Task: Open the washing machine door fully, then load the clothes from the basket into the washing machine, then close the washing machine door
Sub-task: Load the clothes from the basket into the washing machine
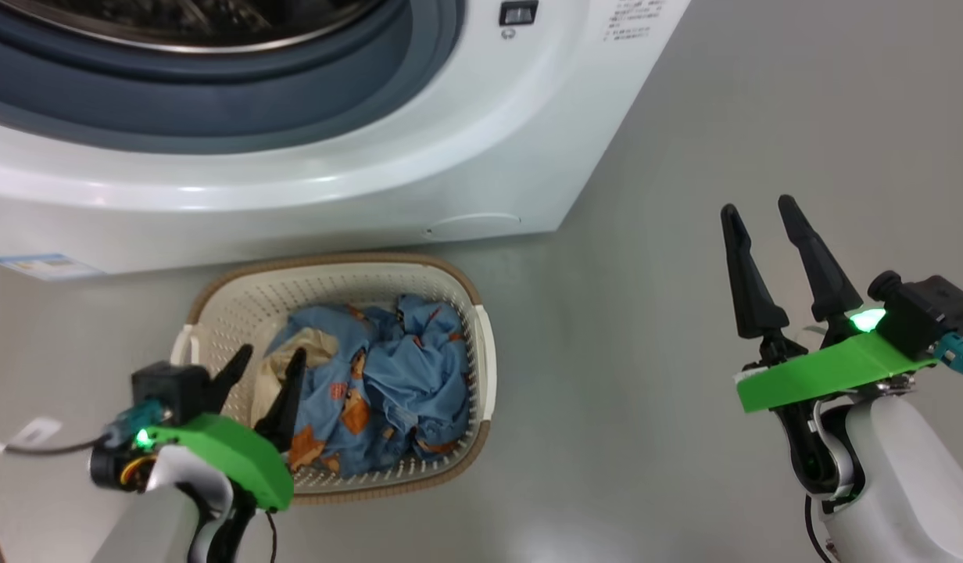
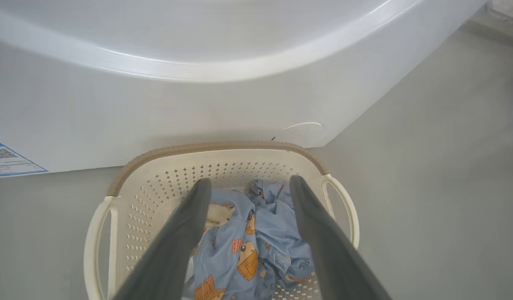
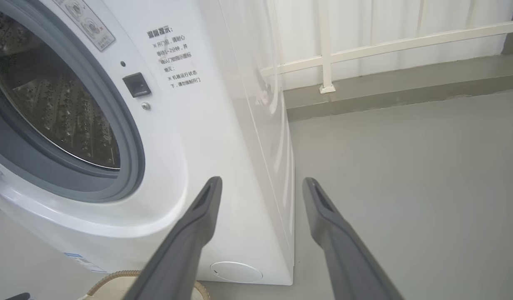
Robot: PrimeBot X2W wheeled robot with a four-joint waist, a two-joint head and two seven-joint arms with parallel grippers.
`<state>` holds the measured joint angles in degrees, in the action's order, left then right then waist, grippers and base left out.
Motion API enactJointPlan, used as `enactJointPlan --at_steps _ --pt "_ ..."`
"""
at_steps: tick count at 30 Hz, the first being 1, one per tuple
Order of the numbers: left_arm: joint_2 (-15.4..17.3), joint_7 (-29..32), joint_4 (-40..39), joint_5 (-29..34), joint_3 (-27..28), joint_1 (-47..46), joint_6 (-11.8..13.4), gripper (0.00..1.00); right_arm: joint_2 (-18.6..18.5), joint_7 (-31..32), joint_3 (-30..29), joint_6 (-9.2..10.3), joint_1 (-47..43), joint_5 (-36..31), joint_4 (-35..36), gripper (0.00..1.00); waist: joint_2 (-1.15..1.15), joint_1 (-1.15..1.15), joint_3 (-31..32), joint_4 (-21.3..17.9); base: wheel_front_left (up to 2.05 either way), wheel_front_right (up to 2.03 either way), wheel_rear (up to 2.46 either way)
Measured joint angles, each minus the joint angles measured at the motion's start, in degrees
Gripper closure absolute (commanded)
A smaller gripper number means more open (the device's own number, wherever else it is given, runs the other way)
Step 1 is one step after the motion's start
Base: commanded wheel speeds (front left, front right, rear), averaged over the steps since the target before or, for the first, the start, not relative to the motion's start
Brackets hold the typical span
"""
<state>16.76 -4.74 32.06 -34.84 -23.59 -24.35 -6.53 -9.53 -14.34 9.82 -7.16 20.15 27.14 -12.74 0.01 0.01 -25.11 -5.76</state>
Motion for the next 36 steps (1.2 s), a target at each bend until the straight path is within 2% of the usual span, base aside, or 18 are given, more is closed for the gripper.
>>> enactJointPlan --at_steps 9,17,27,33,36 --pt "-1.27 6.15 11.92 -1.07 -5.54 -9.7 -0.66 0.0 1.2 -0.12 -0.11 -0.01 3.58 -0.71 1.08 0.0 0.0 0.0 -6.1 -1.21 0.0 0.0 0.0" --pt "-1.44 8.5 17.38 -5.12 -11.73 -15.55 -0.67 0.0 2.12 -0.13 0.04 -0.01 5.83 -1.74 1.44 0.0 0.0 0.0 -11.11 -2.45 0.0 0.0 0.0" --pt "1.69 9.15 25.66 -7.79 -18.49 -22.34 -0.67 0.0 3.14 -0.13 0.2 -0.01 8.14 -2.54 2.11 0.0 0.0 0.0 -17.05 -4.48 0.0 0.0 0.0" --pt "1.89 8.82 26.73 -10.68 -21.86 -24.7 -0.67 0.0 3.8 -0.13 0.41 -0.01 8.93 -2.61 2.59 0.0 0.0 0.0 -19.72 -5.82 0.0 0.0 0.0" --pt "2.43 7.97 23.75 -13.96 -24.96 -25.06 -0.67 0.0 4.03 -0.13 0.25 -0.01 8.93 -2.61 2.63 0.0 0.0 0.0 -20.81 -6.66 0.0 0.0 0.0"
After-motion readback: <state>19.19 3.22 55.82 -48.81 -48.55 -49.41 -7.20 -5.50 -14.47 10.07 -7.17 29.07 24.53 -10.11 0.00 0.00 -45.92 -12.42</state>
